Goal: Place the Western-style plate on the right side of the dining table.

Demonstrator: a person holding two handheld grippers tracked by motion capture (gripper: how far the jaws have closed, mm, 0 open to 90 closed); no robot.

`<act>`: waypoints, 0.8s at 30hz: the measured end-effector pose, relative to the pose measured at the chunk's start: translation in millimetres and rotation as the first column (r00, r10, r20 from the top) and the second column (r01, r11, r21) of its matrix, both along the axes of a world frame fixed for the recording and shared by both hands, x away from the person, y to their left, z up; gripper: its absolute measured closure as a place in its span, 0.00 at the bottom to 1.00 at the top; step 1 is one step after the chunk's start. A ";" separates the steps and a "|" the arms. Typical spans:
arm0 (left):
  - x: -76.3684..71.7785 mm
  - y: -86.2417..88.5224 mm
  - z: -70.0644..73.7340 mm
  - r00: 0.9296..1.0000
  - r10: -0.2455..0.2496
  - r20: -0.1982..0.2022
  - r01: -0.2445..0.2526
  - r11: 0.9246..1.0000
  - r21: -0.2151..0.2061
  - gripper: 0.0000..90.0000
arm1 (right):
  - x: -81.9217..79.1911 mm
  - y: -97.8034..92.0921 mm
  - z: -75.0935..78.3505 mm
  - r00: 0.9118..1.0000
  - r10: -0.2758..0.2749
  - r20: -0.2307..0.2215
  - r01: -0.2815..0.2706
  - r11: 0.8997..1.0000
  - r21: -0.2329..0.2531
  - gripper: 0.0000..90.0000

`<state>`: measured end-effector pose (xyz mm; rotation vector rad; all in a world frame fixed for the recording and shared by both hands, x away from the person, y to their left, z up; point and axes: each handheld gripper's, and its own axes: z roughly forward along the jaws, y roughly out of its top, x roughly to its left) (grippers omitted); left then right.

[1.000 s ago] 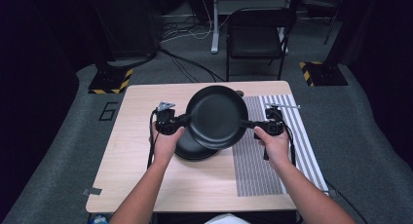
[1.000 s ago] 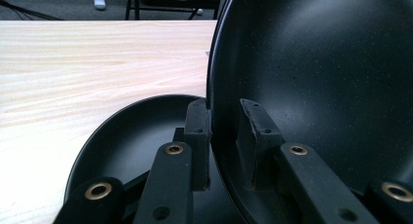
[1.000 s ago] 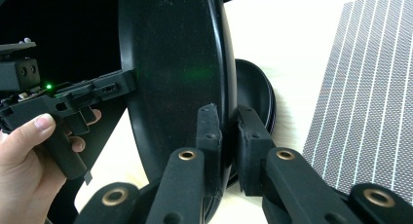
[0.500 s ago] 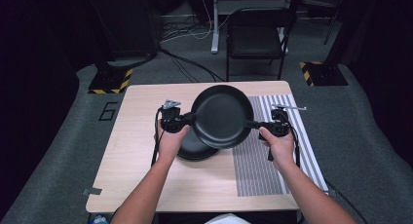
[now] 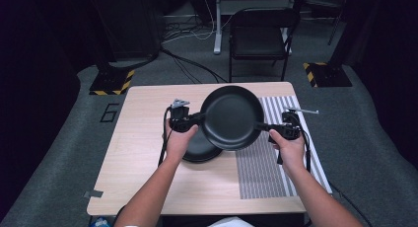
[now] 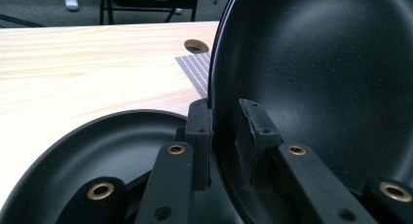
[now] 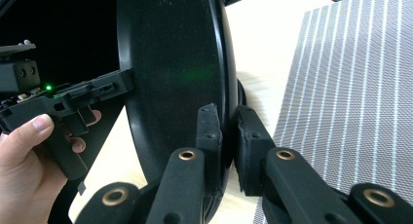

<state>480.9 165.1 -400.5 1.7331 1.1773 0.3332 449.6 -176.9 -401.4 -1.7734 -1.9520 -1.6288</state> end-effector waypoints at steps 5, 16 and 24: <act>2.4 -10.9 -0.1 1.000 -0.022 0.000 0.022 1.000 0.004 0.84 | -5.1 -9.8 -1.8 1.000 -0.022 -0.003 0.022 1.000 0.001 0.91; 8.7 -29.2 2.8 0.998 -0.063 0.005 0.063 0.998 0.004 0.84 | -12.9 -26.8 0.3 0.998 -0.058 0.007 0.058 0.998 0.006 0.91; 11.1 -40.0 1.8 0.996 -0.088 0.005 0.088 0.996 0.000 0.84 | -17.8 -38.1 0.6 0.997 -0.083 0.008 0.083 0.997 0.012 0.91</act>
